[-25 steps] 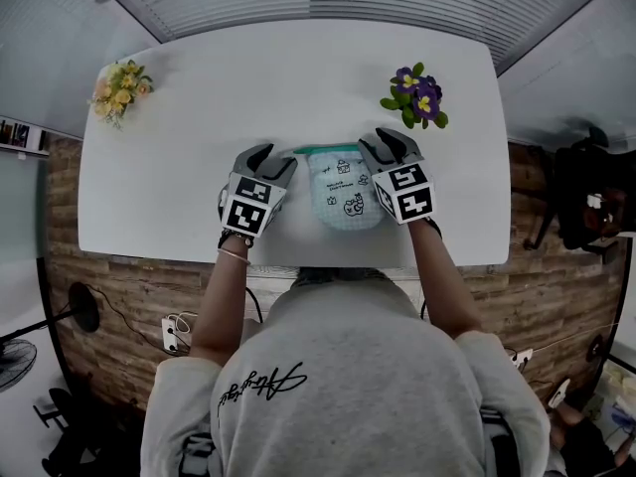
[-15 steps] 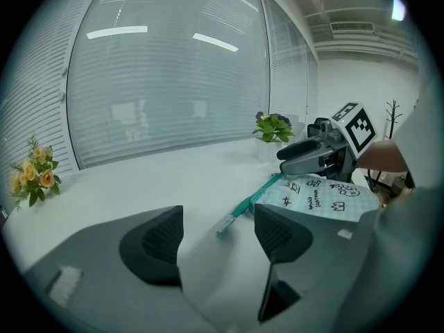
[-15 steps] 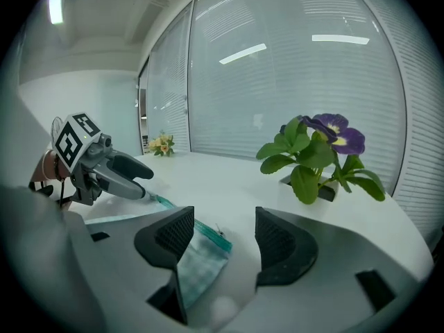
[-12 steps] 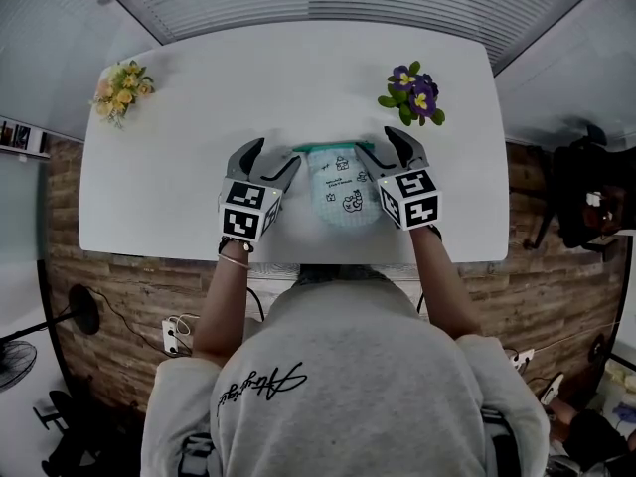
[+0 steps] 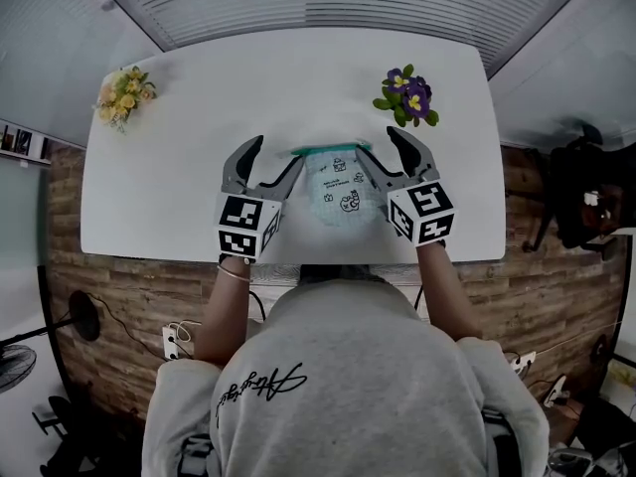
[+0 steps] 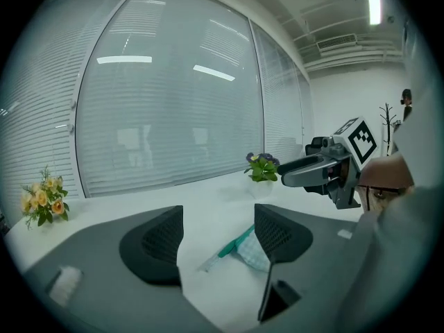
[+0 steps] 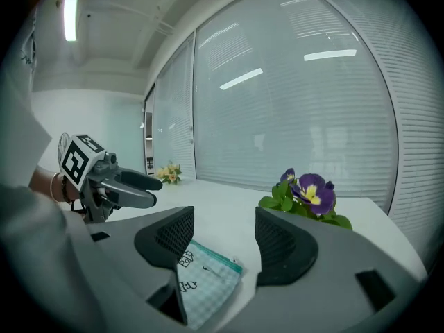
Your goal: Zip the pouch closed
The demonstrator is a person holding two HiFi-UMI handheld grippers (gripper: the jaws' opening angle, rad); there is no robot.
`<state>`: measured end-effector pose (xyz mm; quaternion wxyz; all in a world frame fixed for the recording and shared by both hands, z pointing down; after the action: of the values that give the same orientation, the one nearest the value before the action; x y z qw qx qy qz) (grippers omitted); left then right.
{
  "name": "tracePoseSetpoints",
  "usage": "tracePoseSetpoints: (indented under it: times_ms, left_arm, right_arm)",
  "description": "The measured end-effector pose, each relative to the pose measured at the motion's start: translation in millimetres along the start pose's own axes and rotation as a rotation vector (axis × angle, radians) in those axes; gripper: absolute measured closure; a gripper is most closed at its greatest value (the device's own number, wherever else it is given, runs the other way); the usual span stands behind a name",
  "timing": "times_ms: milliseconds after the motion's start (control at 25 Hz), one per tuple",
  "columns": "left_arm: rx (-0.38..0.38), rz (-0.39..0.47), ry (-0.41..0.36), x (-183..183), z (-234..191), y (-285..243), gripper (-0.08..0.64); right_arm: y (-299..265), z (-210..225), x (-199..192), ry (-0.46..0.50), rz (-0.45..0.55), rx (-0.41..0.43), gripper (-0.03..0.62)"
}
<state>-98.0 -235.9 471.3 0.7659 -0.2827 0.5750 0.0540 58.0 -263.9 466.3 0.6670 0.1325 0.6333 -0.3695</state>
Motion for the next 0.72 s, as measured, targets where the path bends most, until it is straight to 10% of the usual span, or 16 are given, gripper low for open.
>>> tracePoseSetpoints:
  times_ms: [720]
  left_arm:
    - [-0.038, 0.251, -0.025, 84, 20, 49, 0.347]
  right_arm:
    - [56, -36, 81, 0.038, 0.231, 0.062, 0.411]
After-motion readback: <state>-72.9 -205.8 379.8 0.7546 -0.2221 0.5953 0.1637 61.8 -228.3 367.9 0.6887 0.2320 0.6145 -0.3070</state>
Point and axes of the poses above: the fingertips, and each gripper's own axes: y backward along the fingers, z to its right, x out of its top, the point moved 1 cm from there along y, backward along the fingers, and after that the axes turned 7 degrees about -y, right-handed, at the moved point
